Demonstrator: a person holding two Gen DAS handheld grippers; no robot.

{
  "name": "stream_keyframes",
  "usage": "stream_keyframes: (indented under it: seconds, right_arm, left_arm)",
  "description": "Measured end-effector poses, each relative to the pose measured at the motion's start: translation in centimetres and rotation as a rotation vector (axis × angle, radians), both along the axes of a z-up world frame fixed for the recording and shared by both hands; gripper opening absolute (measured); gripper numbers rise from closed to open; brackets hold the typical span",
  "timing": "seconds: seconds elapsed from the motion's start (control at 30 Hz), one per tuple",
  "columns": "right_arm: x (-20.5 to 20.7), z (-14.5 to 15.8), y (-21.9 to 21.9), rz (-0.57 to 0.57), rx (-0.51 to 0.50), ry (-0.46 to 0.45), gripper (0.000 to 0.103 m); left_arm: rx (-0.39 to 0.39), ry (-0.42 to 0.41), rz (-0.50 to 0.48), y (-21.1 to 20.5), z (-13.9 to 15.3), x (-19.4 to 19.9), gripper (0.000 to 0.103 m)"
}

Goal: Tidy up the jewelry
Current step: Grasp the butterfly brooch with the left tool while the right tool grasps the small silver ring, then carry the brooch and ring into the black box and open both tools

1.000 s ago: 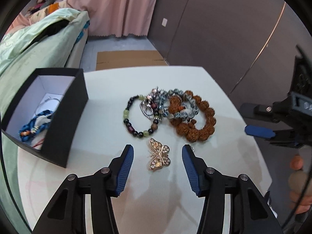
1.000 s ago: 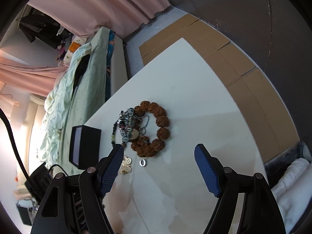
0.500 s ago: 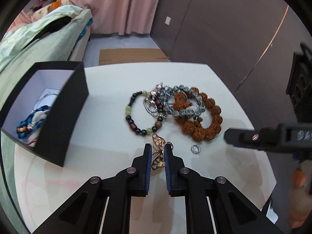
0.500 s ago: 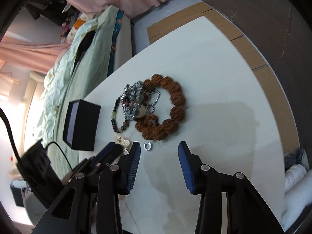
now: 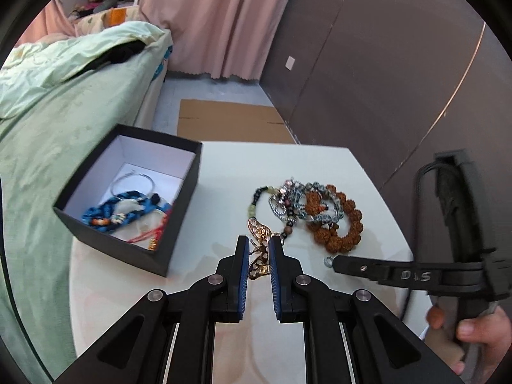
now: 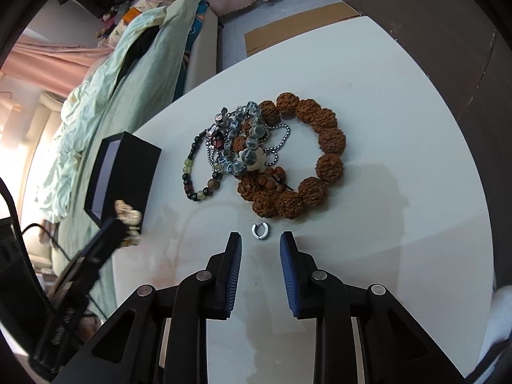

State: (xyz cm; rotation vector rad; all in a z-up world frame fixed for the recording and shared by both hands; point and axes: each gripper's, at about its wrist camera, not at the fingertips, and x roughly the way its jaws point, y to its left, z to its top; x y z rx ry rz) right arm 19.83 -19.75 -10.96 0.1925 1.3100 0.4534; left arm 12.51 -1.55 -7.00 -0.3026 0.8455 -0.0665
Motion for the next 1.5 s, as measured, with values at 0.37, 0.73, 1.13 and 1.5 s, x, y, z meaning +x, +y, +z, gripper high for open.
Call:
stream_keyframes:
  seconds: [0.37,0.73,1.13,1.5]
  right_arm:
    - [-1.1,0.7,2.8,0.03,-0.205,-0.109,0.021]
    - [-3.0,1.4,5.1,0.092,-0.375,-0.222,0.014]
    - [-5.4,7.2,9.1,0.15,0.015,-0.353,0.014]
    - [-4.0,7.2,14.6,0.191,0.153,-0.41,0.014]
  left_arm:
    - [-0.025,-0.056,0.08,4.0,2.1,-1.8,0.013]
    - [-0.031,-0.093,0.163,8.0,3.6,-3.5,0.013]
    - [-0.082,-0.121,0.262,13.2,4.6,-5.0,0.013]
    - [-0.139,-0.134,0.27,15.2,4.9,-5.1,0.013]
